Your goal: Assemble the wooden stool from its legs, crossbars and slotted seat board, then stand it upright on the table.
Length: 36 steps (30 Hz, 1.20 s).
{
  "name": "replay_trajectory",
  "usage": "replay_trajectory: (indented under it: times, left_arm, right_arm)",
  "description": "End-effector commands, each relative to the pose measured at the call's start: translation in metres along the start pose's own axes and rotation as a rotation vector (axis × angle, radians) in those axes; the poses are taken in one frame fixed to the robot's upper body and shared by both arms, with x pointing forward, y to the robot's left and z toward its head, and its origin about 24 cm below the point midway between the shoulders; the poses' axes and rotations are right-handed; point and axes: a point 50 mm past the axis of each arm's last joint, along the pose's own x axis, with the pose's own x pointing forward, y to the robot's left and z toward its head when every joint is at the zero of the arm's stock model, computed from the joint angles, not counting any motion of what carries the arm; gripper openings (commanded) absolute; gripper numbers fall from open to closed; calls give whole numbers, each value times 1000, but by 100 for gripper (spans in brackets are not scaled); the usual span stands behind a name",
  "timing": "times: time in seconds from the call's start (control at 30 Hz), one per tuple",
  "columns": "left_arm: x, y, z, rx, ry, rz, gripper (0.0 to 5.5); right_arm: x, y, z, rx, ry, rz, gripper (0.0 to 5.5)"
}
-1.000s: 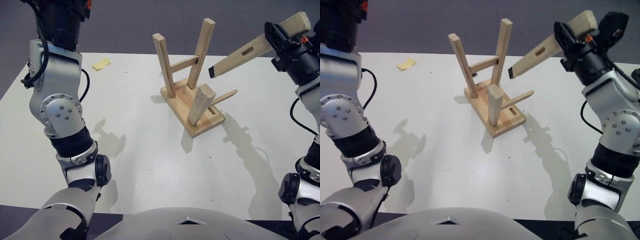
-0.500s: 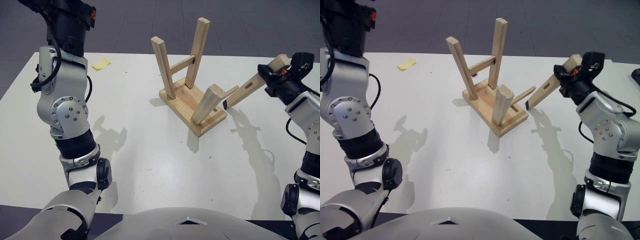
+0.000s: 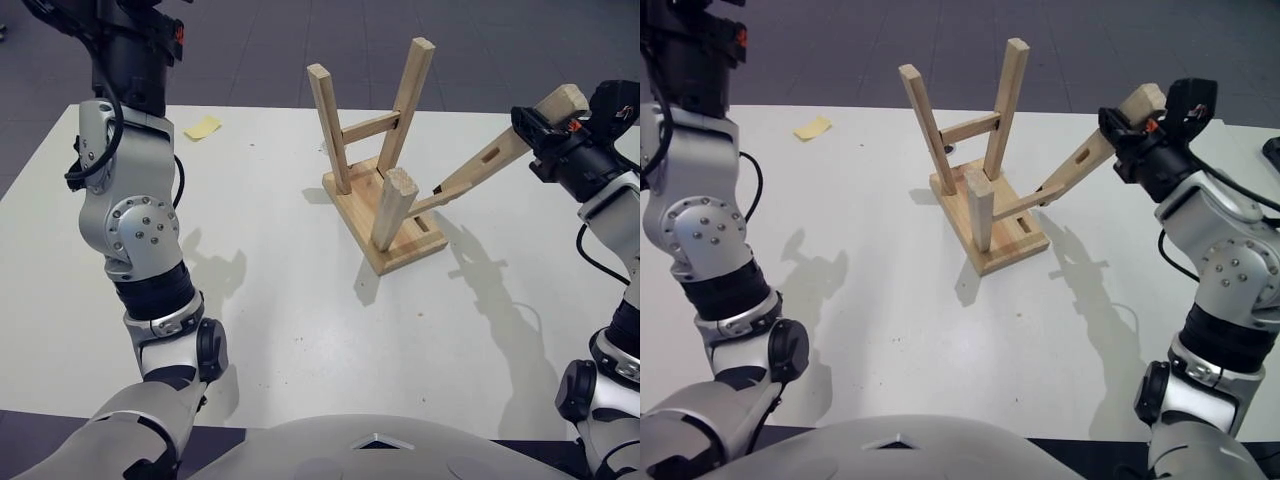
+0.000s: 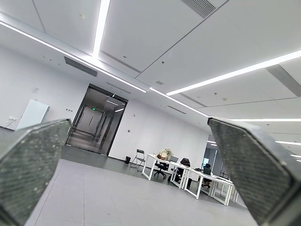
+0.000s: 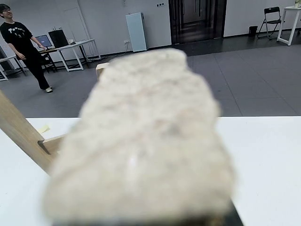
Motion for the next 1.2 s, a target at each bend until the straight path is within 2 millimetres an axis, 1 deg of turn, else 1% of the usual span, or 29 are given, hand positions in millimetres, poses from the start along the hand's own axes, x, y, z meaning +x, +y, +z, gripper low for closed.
replay_trajectory:
  times: [0.03,0.13,0.27,0.4,0.7,0.9,1.03,1.2]
  left_arm:
    - [-3,4,-3,9,5,34,540]
    - [-4,4,-3,-9,-5,48,540]
    - [-5,3,-2,-8,-14,58,540]
    - [-7,2,-4,-20,-18,68,540]
    - [-12,-6,-13,-55,-13,94,540]
    - [-13,-9,-19,-74,-10,101,540]
    - [-13,-12,-22,-82,-8,102,540]
    - [-9,-20,-28,-134,1,84,540]
  right_arm:
    - [-7,4,8,99,-13,50,100]
    - [-8,7,4,162,6,84,100]
    - [-6,8,-3,175,68,84,100]
    - [-9,7,-8,171,115,69,100]
    - [-9,1,0,157,143,58,100]
    - [-8,-3,-8,169,218,34,100]
    - [-4,-1,-13,176,236,32,100]
    - [-2,-2,-28,239,253,-10,100]
